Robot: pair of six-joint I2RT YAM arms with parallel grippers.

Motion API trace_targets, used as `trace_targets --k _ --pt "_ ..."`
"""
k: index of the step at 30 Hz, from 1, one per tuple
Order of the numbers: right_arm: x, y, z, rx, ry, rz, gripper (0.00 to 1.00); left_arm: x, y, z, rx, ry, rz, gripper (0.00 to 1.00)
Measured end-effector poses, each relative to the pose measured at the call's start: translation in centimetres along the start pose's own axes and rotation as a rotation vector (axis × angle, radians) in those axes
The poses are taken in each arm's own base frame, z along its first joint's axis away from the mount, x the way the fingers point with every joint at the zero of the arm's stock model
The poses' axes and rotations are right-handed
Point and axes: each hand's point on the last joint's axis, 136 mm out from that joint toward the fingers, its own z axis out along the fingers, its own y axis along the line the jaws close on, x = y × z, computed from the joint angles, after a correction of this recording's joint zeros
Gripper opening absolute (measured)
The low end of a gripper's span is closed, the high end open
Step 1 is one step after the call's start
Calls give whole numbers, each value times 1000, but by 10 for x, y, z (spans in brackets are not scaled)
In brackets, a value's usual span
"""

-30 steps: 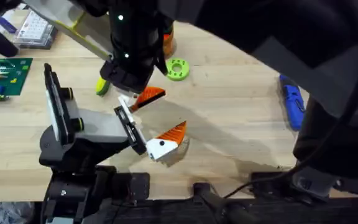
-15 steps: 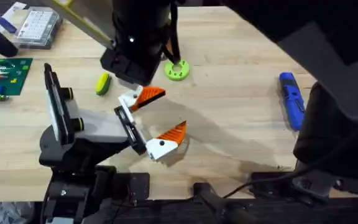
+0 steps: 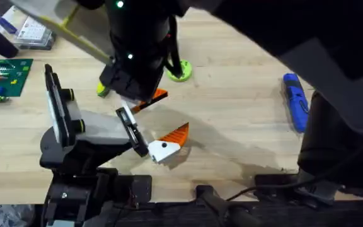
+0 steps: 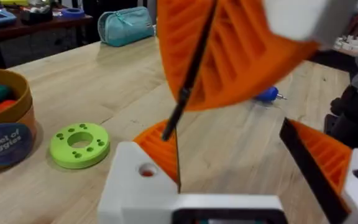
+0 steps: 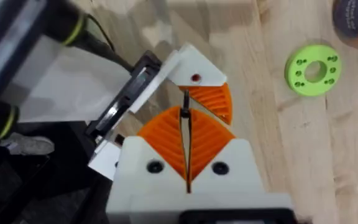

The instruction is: Pick up the gripper from the table and insert it into the empty holder that is missing its gripper. Then pick up a screw, insert it into the mounting hole, and use the screwdriver to tighten it. Finally, clean up the table by picking up the vegetable and placing it into the bucket.

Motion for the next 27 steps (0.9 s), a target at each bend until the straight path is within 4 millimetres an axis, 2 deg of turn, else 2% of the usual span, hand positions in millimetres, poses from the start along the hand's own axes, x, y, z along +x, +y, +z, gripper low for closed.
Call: trace_targets --k 6,22,25,27 --pt "-1 9 0 -6 0 -18 9 0 0 0 0 0 0 991" --pt "-2 7 1 -1 -3 -13 9 0 0 0 0 0 0 991" --pt "-2 7 5 -1 6 -12 9 0 0 0 0 0 0 991" --pt "-3 6 17 -4 32 -11 9 0 0 0 0 0 0 991"
